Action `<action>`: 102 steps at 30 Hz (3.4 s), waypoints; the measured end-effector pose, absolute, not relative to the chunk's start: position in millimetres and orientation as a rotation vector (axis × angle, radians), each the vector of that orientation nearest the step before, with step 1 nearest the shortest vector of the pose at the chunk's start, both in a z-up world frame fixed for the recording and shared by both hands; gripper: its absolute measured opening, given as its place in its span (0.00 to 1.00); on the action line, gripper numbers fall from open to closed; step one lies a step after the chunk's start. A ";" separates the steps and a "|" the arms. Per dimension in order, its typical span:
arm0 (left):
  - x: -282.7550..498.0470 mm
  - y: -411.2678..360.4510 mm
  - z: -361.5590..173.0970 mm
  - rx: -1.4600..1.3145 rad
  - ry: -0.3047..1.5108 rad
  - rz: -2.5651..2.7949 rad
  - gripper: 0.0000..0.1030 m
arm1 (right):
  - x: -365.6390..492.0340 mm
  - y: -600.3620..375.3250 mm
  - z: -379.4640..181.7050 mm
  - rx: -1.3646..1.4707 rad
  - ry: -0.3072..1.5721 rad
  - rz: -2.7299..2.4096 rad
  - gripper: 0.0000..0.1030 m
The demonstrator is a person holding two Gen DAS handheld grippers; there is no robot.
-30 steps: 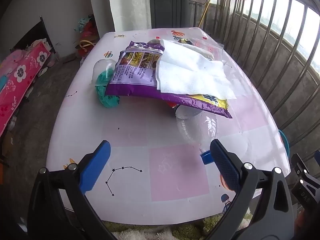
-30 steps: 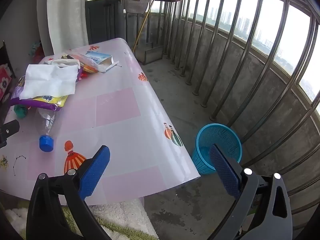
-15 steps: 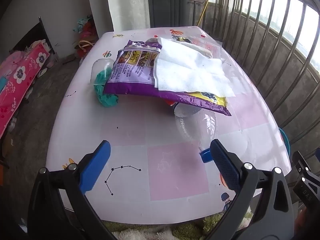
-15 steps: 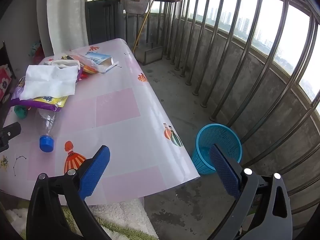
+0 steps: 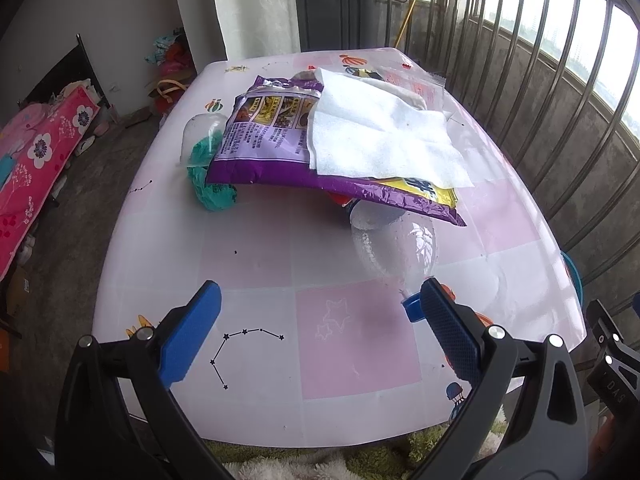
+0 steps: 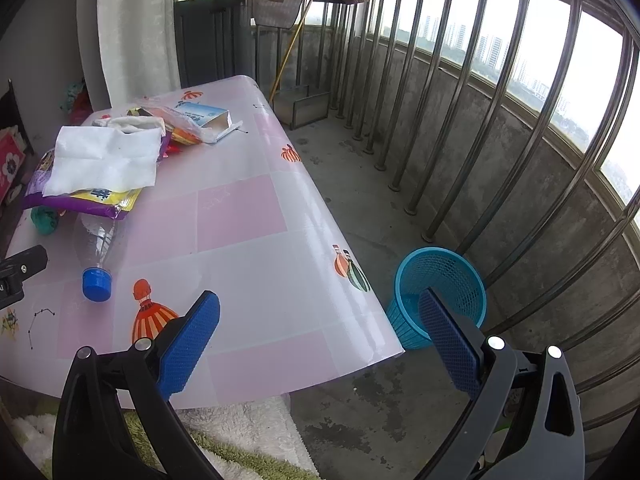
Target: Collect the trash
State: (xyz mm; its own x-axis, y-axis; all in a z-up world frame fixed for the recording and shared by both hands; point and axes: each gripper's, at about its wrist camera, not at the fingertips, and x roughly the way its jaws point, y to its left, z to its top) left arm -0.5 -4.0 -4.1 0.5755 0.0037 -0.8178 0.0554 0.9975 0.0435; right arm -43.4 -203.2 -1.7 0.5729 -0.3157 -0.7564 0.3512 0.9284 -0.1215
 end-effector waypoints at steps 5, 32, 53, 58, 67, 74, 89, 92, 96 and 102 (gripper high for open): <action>-0.7 -4.3 -4.0 0.066 0.955 -0.028 0.93 | -43.4 -202.9 -2.3 0.046 0.880 -0.391 0.94; 2.2 -5.4 -7.5 0.082 0.956 -0.023 0.93 | -42.0 -204.6 -3.5 0.049 0.883 -0.394 0.94; 0.7 -4.4 -7.1 0.092 0.961 -0.012 0.93 | -40.7 -203.4 -7.1 0.056 0.885 -0.388 0.94; 1.0 -4.6 -9.0 0.090 0.968 -0.010 0.93 | -40.6 -203.2 -7.0 0.057 0.886 -0.389 0.94; -1.0 -3.3 -10.7 0.084 0.973 -0.004 0.93 | -41.9 -203.9 -6.1 0.061 0.883 -0.388 0.94; -2.5 -1.2 -13.3 0.085 0.969 -0.005 0.93 | -42.2 -203.3 -5.9 0.055 0.879 -0.390 0.94; 27.6 63.4 3.2 -0.047 0.869 -0.011 0.93 | 5.5 -173.1 8.7 0.044 0.763 -0.204 0.94; 29.6 79.5 9.0 -0.127 0.792 -0.124 0.93 | 23.8 -164.3 13.3 0.068 0.733 -0.140 0.94; 33.5 98.0 15.2 -0.252 0.718 -0.229 0.93 | 42.4 -148.4 17.6 0.073 0.708 -0.078 0.94; 47.2 115.4 18.9 -0.305 0.692 -0.275 0.93 | 65.0 -121.0 29.9 0.066 0.682 0.009 0.94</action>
